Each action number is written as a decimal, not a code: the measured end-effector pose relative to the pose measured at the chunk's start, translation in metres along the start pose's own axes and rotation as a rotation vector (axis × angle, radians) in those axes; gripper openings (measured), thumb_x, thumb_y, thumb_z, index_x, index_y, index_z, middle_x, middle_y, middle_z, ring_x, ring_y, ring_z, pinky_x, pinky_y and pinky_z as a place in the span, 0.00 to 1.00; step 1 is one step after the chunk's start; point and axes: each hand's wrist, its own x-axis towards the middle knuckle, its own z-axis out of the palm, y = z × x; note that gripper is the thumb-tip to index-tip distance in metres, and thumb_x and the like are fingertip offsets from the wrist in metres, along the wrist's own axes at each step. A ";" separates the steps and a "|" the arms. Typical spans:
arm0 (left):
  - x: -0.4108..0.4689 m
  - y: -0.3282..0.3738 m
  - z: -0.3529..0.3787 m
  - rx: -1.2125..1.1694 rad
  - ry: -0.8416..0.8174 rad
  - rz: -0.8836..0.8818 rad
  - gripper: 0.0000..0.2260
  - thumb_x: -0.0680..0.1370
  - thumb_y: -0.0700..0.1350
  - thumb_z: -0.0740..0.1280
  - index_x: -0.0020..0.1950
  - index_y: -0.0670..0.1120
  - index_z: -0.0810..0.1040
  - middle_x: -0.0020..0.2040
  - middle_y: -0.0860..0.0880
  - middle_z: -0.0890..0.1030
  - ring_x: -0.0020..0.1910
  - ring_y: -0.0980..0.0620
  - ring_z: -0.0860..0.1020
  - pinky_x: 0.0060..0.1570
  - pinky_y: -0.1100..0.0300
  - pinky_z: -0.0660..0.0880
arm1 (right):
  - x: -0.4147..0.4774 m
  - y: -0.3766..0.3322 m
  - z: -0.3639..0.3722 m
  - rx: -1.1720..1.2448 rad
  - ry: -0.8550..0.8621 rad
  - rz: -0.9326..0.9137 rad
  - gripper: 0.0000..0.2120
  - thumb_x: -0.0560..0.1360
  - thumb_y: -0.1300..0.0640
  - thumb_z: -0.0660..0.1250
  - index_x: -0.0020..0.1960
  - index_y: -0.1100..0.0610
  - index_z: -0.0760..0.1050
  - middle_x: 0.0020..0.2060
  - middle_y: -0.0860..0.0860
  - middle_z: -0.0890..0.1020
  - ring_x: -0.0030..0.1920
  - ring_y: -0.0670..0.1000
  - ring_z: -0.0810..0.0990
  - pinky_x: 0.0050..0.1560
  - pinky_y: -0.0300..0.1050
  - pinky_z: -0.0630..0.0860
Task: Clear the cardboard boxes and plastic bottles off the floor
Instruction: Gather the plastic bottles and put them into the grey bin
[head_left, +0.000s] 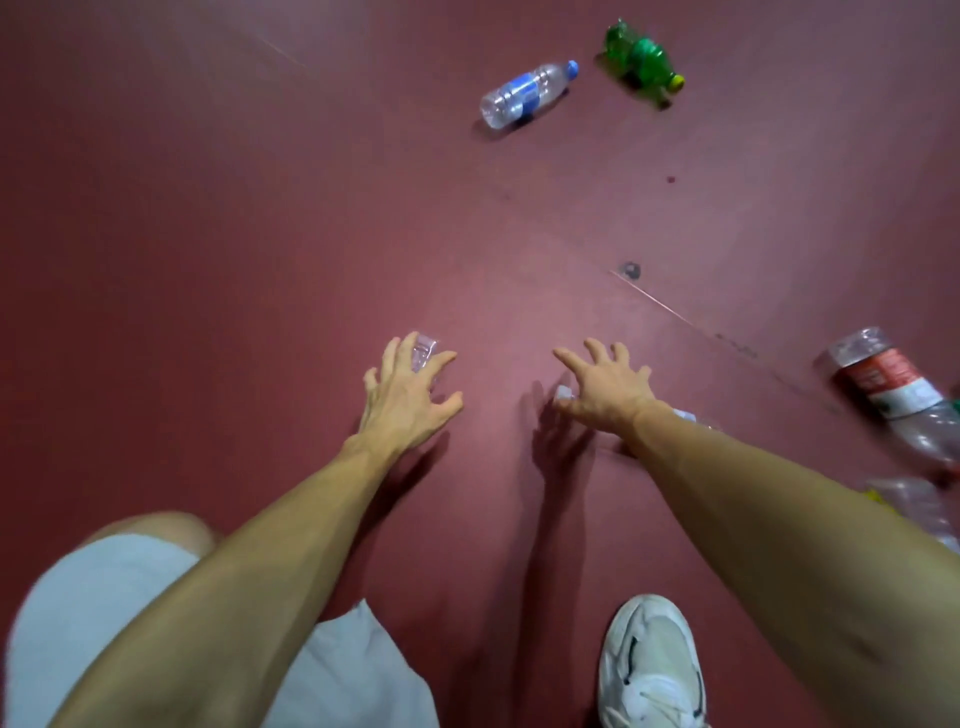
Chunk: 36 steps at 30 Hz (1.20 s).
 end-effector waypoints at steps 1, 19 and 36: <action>-0.001 -0.004 0.003 -0.007 -0.017 -0.056 0.27 0.76 0.59 0.67 0.75 0.61 0.66 0.81 0.45 0.51 0.80 0.44 0.47 0.75 0.38 0.53 | -0.001 0.003 0.000 0.000 -0.019 0.034 0.38 0.77 0.39 0.63 0.80 0.39 0.48 0.80 0.52 0.50 0.78 0.64 0.48 0.69 0.71 0.59; 0.000 -0.006 0.021 -0.045 -0.151 -0.152 0.34 0.78 0.51 0.69 0.79 0.64 0.55 0.82 0.47 0.45 0.76 0.40 0.60 0.66 0.45 0.68 | -0.017 -0.002 0.031 -0.072 -0.078 0.125 0.45 0.76 0.46 0.67 0.80 0.38 0.37 0.80 0.54 0.46 0.79 0.64 0.47 0.70 0.73 0.56; 0.004 -0.001 0.024 -0.025 -0.239 -0.117 0.38 0.75 0.58 0.71 0.78 0.68 0.52 0.79 0.50 0.58 0.66 0.37 0.74 0.63 0.46 0.71 | -0.008 -0.019 0.041 -0.120 0.010 0.028 0.34 0.82 0.40 0.56 0.81 0.42 0.41 0.72 0.54 0.68 0.67 0.61 0.71 0.63 0.61 0.66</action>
